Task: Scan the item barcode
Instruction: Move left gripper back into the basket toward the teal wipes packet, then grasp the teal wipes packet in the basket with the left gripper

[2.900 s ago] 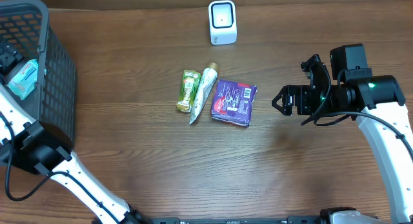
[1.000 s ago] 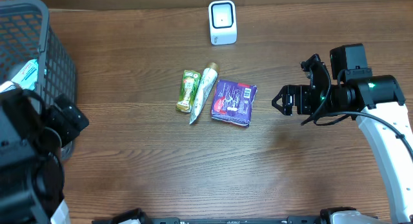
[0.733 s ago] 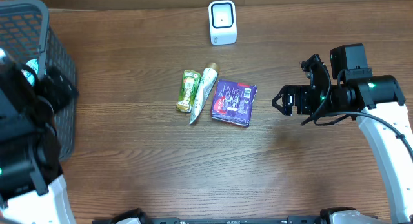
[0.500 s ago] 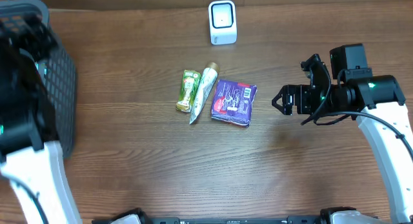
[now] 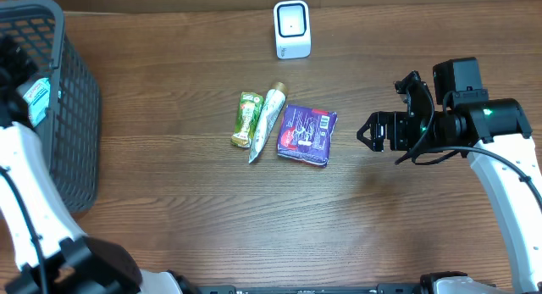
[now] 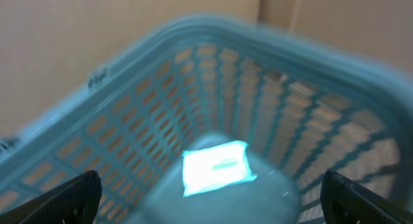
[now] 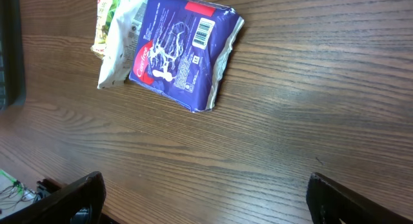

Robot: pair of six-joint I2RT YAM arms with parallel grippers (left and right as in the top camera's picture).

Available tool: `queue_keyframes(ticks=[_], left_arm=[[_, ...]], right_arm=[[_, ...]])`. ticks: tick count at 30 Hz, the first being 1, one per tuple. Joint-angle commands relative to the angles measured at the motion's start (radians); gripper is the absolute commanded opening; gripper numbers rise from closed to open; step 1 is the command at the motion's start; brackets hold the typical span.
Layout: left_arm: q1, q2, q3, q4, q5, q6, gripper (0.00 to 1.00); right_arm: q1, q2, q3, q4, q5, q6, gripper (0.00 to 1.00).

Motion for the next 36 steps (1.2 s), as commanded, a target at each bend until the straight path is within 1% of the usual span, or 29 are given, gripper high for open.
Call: queue_keyframes(ticks=[1,4,7,11,16,18,20,22,29,36], left_arm=[[0.062,0.082,0.0,-0.008,0.137,-0.021,1.0],[0.075,0.164,0.0,-0.006,0.143,-0.016,1.0],[0.072,0.242,0.0,0.011,0.143,0.026,1.0],[0.065,0.344,0.0,0.08,0.148,0.111,1.0],[0.065,0.425,0.0,0.176,0.152,0.213,1.0],[0.065,0.452,0.0,0.21,0.171,0.27,1.0],[0.065,0.483,0.0,0.243,0.222,0.363,0.98],[0.065,0.504,0.0,0.261,0.239,0.4,0.97],[0.066,0.565,0.0,0.301,0.237,0.491,0.97],[0.068,0.62,0.0,0.34,0.227,0.504,0.99]], right_arm=[[0.008,-0.003,0.016,0.006,0.003,-0.004,1.0],[0.009,-0.003,0.016,0.005,0.003,-0.003,1.0],[0.009,-0.003,0.016,0.005,0.003,-0.003,1.0],[0.009,-0.003,0.016,-0.007,0.002,-0.002,1.0],[0.009,-0.003,0.016,-0.012,0.002,0.001,1.0],[0.009,-0.003,0.016,-0.013,0.002,0.001,1.0],[0.009,-0.003,0.016,-0.013,0.002,0.001,1.0],[0.009,-0.003,0.016,-0.01,0.002,0.001,1.0],[0.009,-0.003,0.016,-0.003,0.002,0.008,1.0],[0.009,-0.003,0.016,0.001,0.002,0.008,1.0]])
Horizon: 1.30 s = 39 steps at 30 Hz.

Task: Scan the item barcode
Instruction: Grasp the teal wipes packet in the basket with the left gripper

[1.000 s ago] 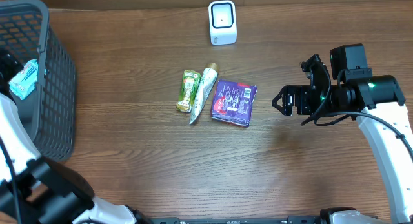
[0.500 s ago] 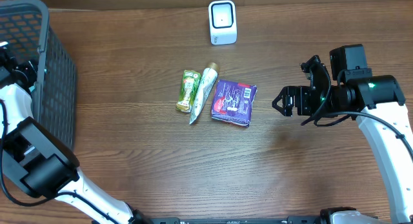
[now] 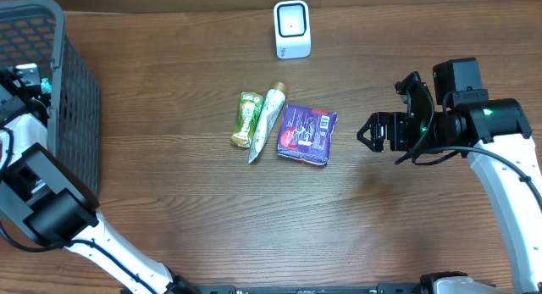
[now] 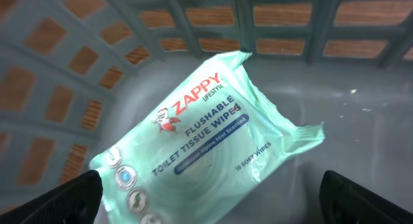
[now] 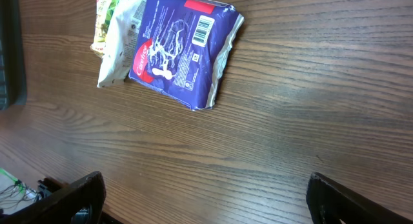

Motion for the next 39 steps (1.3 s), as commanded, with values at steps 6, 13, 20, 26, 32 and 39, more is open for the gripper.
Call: queue_keyframes(ticks=[6,13,20,26,32,39], left_arm=[[-0.005,0.093,0.0,0.036,0.007,0.035,0.97],[-0.005,0.141,0.0,0.026,-0.019,0.034,0.82],[-0.005,0.2,0.0,0.002,-0.038,0.021,0.82],[-0.005,0.212,0.0,-0.018,-0.045,0.011,0.06],[-0.008,0.193,0.005,-0.055,-0.074,-0.125,0.04],[-0.009,0.026,0.005,-0.099,0.002,-0.28,0.04]], right_arm=[[0.009,-0.003,0.016,0.007,0.002,0.005,1.0],[0.009,-0.003,0.016,0.008,0.002,0.02,1.0],[0.009,-0.003,0.016,0.008,0.001,0.021,1.0],[0.009,-0.003,0.016,0.009,0.002,0.024,1.0],[0.009,-0.003,0.016,0.01,0.002,0.028,1.0],[0.009,-0.003,0.016,0.012,0.002,0.027,1.0]])
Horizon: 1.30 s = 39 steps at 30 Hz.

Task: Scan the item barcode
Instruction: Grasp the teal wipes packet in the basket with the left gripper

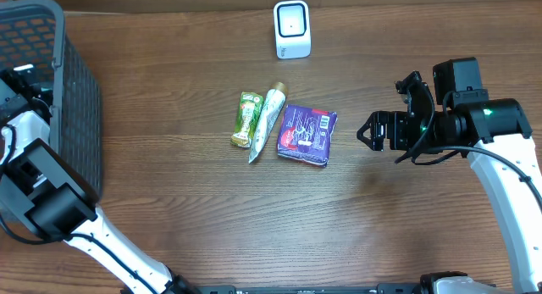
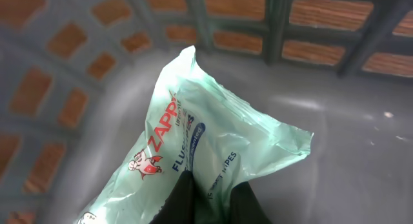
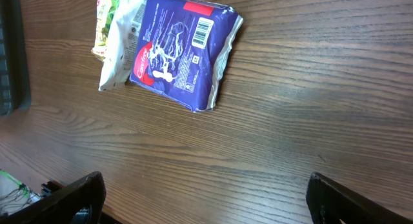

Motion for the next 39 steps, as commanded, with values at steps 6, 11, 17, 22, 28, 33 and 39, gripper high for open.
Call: queue_keyframes(ticks=[6,11,17,22,28,33,39], left_arm=[[-0.006,-0.305,-0.054,-0.061,0.036,-0.253,0.04],[-0.012,-0.528,-0.054,-0.084,0.037,-0.315,0.04],[-0.04,-0.694,-0.054,-0.123,0.073,-0.322,0.04],[-0.033,-0.667,-0.054,-0.119,0.062,-0.257,0.49],[-0.03,-0.509,-0.054,-0.089,0.088,-0.2,0.95],[-0.03,-0.382,-0.054,-0.076,0.176,-0.015,0.97],[-0.012,-0.273,-0.054,-0.105,0.175,0.042,0.98]], right_arm=[[0.009,-0.003,0.016,0.014,0.002,0.006,1.0],[0.009,-0.003,0.016,0.026,0.002,0.006,1.0],[0.009,-0.003,0.016,0.027,0.002,0.006,1.0],[0.009,-0.003,0.016,0.017,0.003,0.002,1.0],[0.009,-0.003,0.016,0.017,0.003,-0.002,1.0],[0.009,-0.003,0.016,0.017,0.003,-0.002,1.0],[0.009,-0.003,0.016,0.018,0.003,-0.002,1.0]])
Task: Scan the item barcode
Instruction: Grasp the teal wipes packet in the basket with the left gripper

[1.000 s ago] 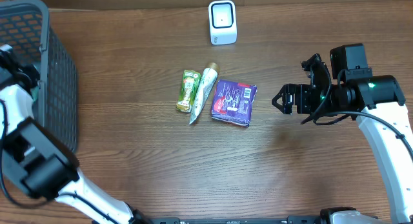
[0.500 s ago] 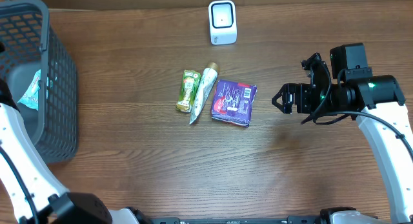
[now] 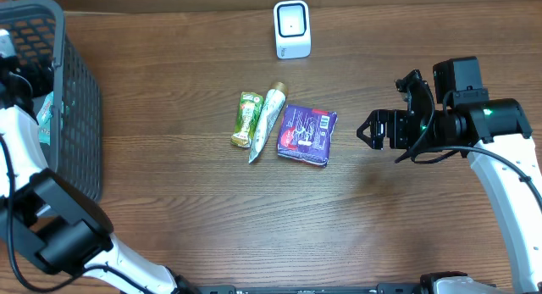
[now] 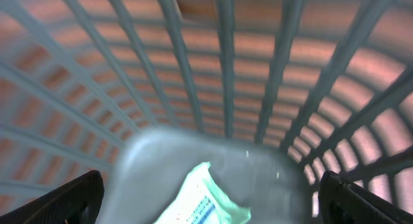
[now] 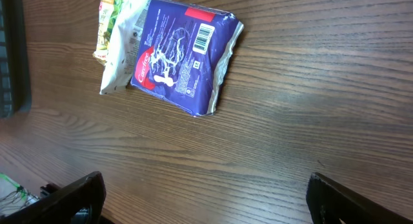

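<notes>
A mint-green wipes pack lies on the floor of the grey mesh basket. My left gripper hangs open over it inside the basket, fingers spread wide and holding nothing. At mid-table lie a purple packet, barcode facing up, a white tube and a green packet. The white scanner stands at the back edge. My right gripper is open and empty, just right of the purple packet.
The basket's tall mesh walls close in around my left gripper. Bare wooden tabletop lies under my right gripper.
My left gripper was shut on the wipes pack, low in the basket. Now it is open and higher, and the pack lies on the basket floor. The right arm has hardly moved.
My left gripper was open above the basket with the wipes pack on its floor. Then it was open close over the pack, then shut on it. Now it is open and farther off, the pack still in the basket. My right gripper stayed open beside the purple packet.
</notes>
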Robot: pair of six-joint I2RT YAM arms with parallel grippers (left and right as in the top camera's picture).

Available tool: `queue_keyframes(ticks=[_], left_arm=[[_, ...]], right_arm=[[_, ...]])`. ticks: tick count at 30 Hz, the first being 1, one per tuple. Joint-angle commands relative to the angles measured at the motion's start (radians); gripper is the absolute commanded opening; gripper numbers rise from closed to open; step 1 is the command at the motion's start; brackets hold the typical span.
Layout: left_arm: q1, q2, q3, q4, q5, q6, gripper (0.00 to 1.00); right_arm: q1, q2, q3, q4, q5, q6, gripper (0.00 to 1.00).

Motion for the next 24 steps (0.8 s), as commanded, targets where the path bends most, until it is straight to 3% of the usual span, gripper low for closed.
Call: queue_keyframes(ticks=[1,8,24], left_arm=[[0.022,0.058,-0.002,-0.002,0.028,0.078,1.0],[0.049,0.153,-0.002,-0.014,0.026,0.143,1.0],[0.068,0.308,-0.002,-0.037,0.015,0.151,1.0]], right_arm=[[0.009,-0.003,0.016,0.002,0.002,-0.001,1.0],[0.009,-0.003,0.016,0.003,0.002,-0.001,1.0],[0.009,-0.003,0.016,0.002,0.002,-0.001,1.0]])
